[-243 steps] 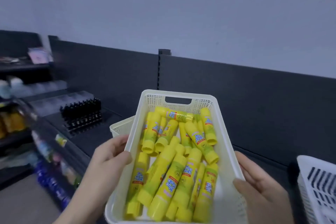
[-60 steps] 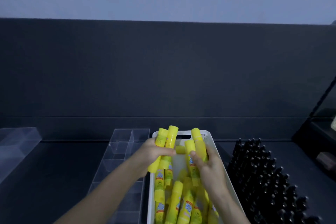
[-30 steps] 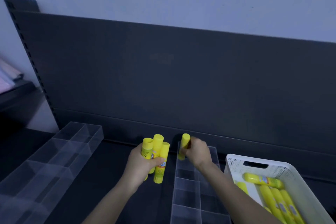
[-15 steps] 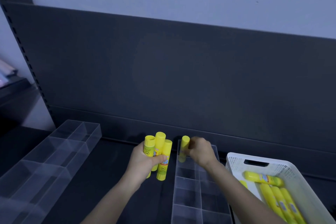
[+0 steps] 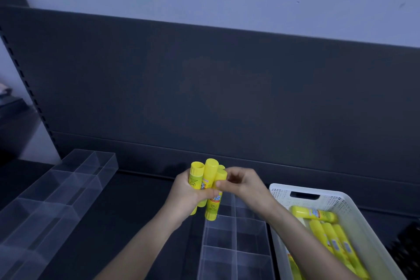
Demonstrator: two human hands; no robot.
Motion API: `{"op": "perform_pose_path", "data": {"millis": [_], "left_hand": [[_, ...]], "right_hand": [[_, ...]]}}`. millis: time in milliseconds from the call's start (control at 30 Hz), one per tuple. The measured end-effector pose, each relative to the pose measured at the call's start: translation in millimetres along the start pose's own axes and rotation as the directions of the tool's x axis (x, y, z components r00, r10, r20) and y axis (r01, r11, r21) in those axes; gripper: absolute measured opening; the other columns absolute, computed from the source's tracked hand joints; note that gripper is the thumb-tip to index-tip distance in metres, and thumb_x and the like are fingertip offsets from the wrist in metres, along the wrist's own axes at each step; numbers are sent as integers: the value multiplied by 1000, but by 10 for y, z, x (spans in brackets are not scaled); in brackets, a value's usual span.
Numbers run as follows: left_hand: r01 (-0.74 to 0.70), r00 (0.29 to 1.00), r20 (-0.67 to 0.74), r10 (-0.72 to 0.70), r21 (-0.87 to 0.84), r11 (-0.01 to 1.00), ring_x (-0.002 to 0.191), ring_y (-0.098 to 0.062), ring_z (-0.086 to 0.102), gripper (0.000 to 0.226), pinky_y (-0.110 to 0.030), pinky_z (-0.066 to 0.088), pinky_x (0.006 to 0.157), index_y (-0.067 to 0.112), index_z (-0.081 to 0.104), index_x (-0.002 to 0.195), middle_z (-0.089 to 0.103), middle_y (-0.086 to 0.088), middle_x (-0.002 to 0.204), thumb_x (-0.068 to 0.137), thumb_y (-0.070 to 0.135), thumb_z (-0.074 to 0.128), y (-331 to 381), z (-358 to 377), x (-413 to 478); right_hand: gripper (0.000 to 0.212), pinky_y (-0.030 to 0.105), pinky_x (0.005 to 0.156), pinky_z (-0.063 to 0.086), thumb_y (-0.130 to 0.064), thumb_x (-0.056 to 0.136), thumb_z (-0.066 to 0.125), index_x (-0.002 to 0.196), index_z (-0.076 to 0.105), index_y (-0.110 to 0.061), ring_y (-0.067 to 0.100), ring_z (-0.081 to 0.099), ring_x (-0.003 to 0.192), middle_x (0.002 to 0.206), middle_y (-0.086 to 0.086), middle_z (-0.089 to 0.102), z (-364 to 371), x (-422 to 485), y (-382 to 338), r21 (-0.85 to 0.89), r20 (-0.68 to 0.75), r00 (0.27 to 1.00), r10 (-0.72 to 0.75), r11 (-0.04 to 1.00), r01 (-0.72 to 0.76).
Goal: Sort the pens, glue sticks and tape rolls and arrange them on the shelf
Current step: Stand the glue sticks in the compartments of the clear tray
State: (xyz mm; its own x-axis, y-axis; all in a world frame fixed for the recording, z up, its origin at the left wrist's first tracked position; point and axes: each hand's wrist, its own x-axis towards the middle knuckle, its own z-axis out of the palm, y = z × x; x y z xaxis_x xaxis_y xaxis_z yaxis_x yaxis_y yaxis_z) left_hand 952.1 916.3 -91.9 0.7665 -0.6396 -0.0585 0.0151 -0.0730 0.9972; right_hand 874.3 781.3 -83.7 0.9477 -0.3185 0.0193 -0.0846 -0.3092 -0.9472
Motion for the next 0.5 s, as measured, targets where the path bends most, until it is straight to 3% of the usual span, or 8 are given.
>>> {"op": "perform_pose_path", "data": {"millis": [67, 133, 200, 300, 500], "left_hand": [[-3, 1000, 5, 3, 10, 1000, 54, 1, 62, 23, -12, 44, 44, 12, 62, 78, 66, 8, 58, 71, -7, 73, -5, 15, -13], [0, 1000, -30, 1, 29, 1000, 64, -8, 64, 17, -16, 47, 50, 10, 63, 80, 66, 6, 66, 73, -3, 72, -33, -18, -8], [13, 996, -87, -7, 67, 998, 65, -13, 58, 14, -21, 45, 56, 8, 60, 78, 61, 3, 67, 75, 1, 72, -86, -89, 2], [47, 992, -122, -35, 90, 995, 64, -14, 52, 16, -25, 42, 59, 5, 55, 75, 54, -2, 66, 77, 4, 71, -173, -195, 11], [46, 992, -119, -33, 106, 993, 71, -15, 56, 18, -25, 43, 62, 12, 54, 81, 57, -2, 74, 78, 3, 70, -248, -282, 3]], "right_hand": [[9, 13, 59, 42, -3, 81, 66, 82, 63, 6, 7, 51, 62, 75, 12, 55, -21, -12, 18, 19, -26, 1000, -3, 1000, 4], [6, 18, 59, 39, -5, 81, 66, 76, 64, -5, 11, 48, 63, 73, 11, 54, -110, 3, 35, 43, -121, 992, 19, 999, -14], [12, 19, 58, 38, -7, 81, 67, 71, 65, -13, 9, 48, 59, 68, 6, 58, -263, 66, 63, 0, -270, 963, 19, 1000, -19], [5, 19, 65, 45, -8, 81, 67, 78, 66, -12, 13, 58, 68, 74, 3, 65, -400, 199, 104, -126, -396, 918, 13, 990, -68], [13, 31, 72, 47, -13, 83, 63, 92, 64, -3, 26, 61, 78, 78, 8, 66, -187, 387, 354, -455, -325, 946, 7, 876, -163]]}}
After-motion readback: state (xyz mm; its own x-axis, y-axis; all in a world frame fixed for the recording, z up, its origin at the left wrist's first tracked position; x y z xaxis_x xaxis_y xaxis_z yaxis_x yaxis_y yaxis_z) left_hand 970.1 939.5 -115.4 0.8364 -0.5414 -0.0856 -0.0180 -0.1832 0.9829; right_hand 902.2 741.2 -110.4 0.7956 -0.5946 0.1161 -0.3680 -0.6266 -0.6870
